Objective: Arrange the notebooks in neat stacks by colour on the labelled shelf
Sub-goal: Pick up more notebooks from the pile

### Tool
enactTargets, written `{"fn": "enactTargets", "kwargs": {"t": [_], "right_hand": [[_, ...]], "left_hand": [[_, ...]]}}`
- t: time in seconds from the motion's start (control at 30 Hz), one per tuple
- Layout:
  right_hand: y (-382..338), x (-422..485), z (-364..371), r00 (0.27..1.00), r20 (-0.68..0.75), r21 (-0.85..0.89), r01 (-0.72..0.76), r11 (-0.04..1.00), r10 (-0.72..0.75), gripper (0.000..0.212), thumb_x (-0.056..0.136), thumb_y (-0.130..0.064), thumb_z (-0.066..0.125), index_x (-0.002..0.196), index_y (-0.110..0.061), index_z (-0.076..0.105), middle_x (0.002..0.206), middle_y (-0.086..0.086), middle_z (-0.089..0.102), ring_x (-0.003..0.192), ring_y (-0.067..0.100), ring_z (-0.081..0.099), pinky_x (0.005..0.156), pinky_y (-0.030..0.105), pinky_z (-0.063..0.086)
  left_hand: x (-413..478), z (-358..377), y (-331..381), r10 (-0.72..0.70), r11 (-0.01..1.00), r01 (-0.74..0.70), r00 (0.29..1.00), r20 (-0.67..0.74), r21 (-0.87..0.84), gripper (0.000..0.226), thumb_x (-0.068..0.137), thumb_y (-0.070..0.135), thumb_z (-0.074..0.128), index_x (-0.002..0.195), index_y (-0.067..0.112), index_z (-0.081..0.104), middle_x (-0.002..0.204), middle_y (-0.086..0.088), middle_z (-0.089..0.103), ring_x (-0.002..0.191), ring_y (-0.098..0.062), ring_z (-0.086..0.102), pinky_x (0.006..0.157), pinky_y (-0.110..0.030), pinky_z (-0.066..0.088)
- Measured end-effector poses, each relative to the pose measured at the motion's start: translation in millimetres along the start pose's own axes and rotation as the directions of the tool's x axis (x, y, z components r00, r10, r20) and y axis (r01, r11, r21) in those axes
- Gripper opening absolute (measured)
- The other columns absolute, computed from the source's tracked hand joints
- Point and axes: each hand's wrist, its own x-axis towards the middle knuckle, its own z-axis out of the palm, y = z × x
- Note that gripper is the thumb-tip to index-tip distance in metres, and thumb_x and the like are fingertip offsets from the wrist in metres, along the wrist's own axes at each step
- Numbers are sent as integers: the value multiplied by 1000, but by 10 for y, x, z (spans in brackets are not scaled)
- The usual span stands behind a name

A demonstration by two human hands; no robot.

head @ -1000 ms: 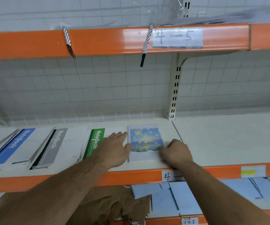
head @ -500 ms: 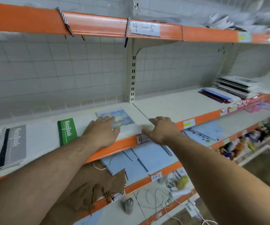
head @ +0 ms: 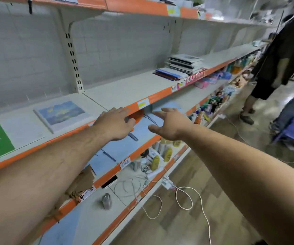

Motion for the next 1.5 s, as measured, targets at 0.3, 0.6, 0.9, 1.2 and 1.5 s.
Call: {"fn": "enactTargets", "kwargs": {"t": [0.3,0.6,0.9,1.2,1.5], "right_hand": [[1394,216,-412,999,-20,-2,-41,999,41,77,92,-68,46,157,-33,22,165,3,18,150,26,15,120,45,25],[2702,423,-689,993,-53,92,-103,990,108,77,91,-71,45,155,-34,27,163,2,23,150,25,19,118,44,29],[3785,1152,-679,981,-47,89,-182,979,187,77,90,-70,45,154,-33,29,163,3,25,149,26,21,119,44,27],[4791,2195,-989,961,-68,7,-267,964,267,76,91,-72,42,155,-34,27,163,2,24,149,27,19,118,43,27],[5878,3062,-1089,957,-81,60,-274,960,278,76,93,-68,44,156,-31,25,163,2,24,150,25,18,120,42,25]], "left_hand": [[912,11,1210,69,998,-69,997,-44,2,58,99,52,26,151,28,33,156,1,38,140,-21,33,114,-43,29],[1798,117,2313,125,992,-125,992,-16,8,65,101,56,27,158,26,22,164,2,22,150,-21,20,121,-40,21],[3121,392,3053,242,970,-242,970,24,1,67,101,56,27,159,26,15,166,3,13,153,-18,10,124,-37,11],[4757,469,3728,359,933,-359,933,8,-1,66,101,56,25,159,25,15,166,3,14,153,-20,10,124,-41,11],[5945,646,4353,369,929,-369,929,31,-7,67,102,55,26,159,24,15,166,2,15,153,-20,12,123,-41,15]]}}
